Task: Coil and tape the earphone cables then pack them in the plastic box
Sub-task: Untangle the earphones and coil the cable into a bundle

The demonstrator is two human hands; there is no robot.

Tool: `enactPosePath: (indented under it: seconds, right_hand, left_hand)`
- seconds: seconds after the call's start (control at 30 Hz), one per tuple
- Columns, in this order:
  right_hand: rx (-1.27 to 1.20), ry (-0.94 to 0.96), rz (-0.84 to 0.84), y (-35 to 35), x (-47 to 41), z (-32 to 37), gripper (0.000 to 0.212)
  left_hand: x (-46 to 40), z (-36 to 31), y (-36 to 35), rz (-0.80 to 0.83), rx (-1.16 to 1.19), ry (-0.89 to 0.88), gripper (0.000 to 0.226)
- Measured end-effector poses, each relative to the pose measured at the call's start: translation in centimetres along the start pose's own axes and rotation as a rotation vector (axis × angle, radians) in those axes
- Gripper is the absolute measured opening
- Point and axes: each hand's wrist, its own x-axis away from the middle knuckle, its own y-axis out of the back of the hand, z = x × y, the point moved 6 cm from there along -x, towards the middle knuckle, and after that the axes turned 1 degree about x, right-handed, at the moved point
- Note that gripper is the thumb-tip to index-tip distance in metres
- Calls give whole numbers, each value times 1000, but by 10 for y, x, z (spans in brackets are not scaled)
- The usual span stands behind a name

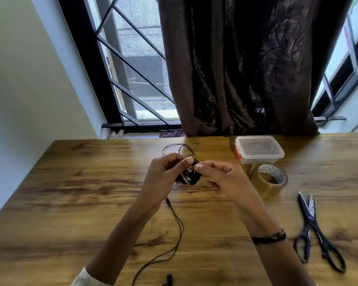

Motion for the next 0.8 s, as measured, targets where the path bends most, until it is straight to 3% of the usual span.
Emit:
enactPosePath:
  seconds: [0.2,0.37,0.47,0.63,0.8]
  right_hand:
    - [-117,-111,29,-2,-2,-12,16]
    - [428,270,-55,5,0,13,11]
    - [563,418,-35,0,2,20,8]
    - [573,459,43,-3,-2,15,8]
    - [382,378,121,0,-8,8,11]
  left_hand:
    - [-2,-4,1,-5,-362,-162,7]
    - [-1,-7,4,-2,-534,-267,20]
    - [0,-10,5,4,-609,-305,27]
    - [1,-10,0,65,-679,-328,20]
    - [1,3,-3,113,-615,-251,17]
